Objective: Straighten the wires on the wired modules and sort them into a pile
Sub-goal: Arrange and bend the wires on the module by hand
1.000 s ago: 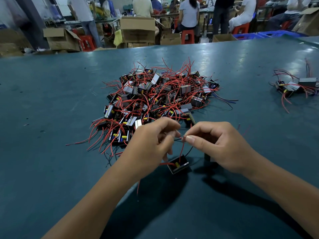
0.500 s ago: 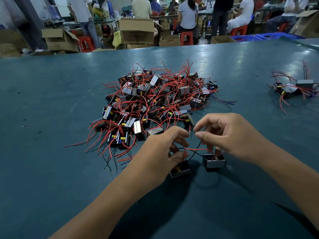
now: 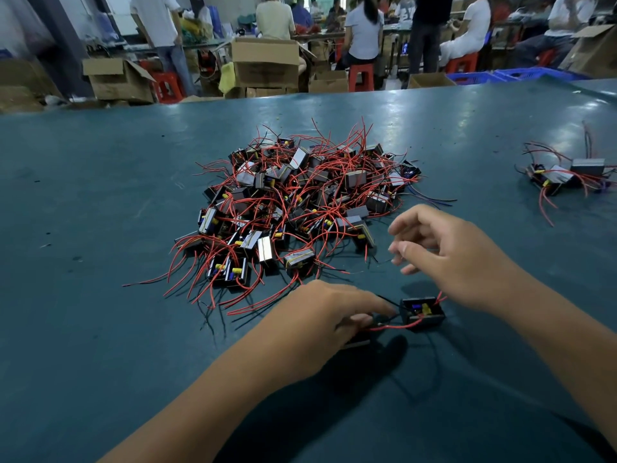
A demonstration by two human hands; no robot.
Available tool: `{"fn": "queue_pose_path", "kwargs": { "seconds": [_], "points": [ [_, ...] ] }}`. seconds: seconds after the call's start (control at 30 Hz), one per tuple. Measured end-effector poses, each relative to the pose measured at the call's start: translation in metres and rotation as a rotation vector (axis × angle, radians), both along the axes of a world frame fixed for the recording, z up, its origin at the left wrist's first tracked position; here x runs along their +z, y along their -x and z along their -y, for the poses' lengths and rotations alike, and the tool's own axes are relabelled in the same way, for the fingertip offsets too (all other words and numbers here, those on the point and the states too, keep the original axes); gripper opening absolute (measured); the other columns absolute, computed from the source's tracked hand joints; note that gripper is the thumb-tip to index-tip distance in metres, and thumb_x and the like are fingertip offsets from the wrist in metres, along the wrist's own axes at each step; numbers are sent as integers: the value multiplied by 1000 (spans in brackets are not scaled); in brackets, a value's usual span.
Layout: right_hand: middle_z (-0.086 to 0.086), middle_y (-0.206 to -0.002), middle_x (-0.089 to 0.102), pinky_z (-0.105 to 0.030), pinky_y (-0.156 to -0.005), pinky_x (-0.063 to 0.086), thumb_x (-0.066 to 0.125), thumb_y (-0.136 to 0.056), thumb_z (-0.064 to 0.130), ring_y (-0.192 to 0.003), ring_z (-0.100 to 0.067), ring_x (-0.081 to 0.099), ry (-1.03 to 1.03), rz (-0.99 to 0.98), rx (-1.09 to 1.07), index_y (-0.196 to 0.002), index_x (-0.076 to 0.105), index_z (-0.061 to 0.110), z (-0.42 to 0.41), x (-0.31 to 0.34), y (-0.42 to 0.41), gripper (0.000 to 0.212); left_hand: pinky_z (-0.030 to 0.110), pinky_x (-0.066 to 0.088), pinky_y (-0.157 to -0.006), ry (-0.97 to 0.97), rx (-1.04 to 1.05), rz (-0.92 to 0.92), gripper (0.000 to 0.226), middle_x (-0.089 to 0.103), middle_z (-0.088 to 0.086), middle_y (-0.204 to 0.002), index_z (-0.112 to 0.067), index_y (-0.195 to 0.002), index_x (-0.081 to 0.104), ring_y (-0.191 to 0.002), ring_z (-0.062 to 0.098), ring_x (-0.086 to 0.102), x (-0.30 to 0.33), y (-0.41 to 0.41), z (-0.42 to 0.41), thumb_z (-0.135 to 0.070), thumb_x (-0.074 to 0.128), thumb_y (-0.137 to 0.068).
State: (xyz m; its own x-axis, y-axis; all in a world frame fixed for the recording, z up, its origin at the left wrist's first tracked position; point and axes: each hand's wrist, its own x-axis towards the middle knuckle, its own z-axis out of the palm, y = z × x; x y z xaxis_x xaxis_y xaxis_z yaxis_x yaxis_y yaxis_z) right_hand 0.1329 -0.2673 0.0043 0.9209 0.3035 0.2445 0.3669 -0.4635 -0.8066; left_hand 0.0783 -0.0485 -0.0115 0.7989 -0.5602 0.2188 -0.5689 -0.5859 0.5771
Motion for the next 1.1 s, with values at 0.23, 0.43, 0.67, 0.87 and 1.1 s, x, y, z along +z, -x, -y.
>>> {"fn": "queue_pose_path", "kwargs": {
  "seconds": [0.23,0.43,0.67,0.87,1.1],
  "points": [
    [-16,-92,69,-25,-72,59,35,-101,-10,-83,-24,74,-258,-204,1,-100,59,6,-14,-5,2,29,33,49,-98,-95,-40,-104,68,68,-19,-124,-46,-148,36,-117,5,61,3,2,3,-3,51,-97],
    [-14,-88,69,-30,-73,61,39,-102,-6,-80,-26,74,-370,-258,-71,-98,60,5,-18,-8,-1,24,18,48,-84,4,-77,-184,50,71,-14,-107,-40,-148,37,-92,-5,62,2,1,4,-37,53,-100],
    [-21,-92,67,-27,-70,60,40,-101,-6,-82,-27,73,-459,-344,-44,-99,60,0,-27,-11,3,21,14,38,-62,11,-44,-125,34,67,-15,-80,-28,-121,62,-62,-6,51,2,1,5,-40,71,-91],
    [-15,-85,71,-30,-72,59,42,-103,1,-85,-31,73,-592,-456,29,-96,63,-1,-35,-16,4,22,22,40,-61,-116,-102,-82,32,62,-12,-78,-27,-108,68,-68,-2,52,6,4,4,-54,65,-90],
    [-18,-86,72,-32,-70,59,44,-104,9,-83,-33,72,-641,-474,61,-91,66,1,-36,-17,2,26,34,49,-68,-45,-153,-135,4,66,-8,-83,-23,-95,63,-74,10,59,3,3,0,-25,66,-94]
  ]
}}
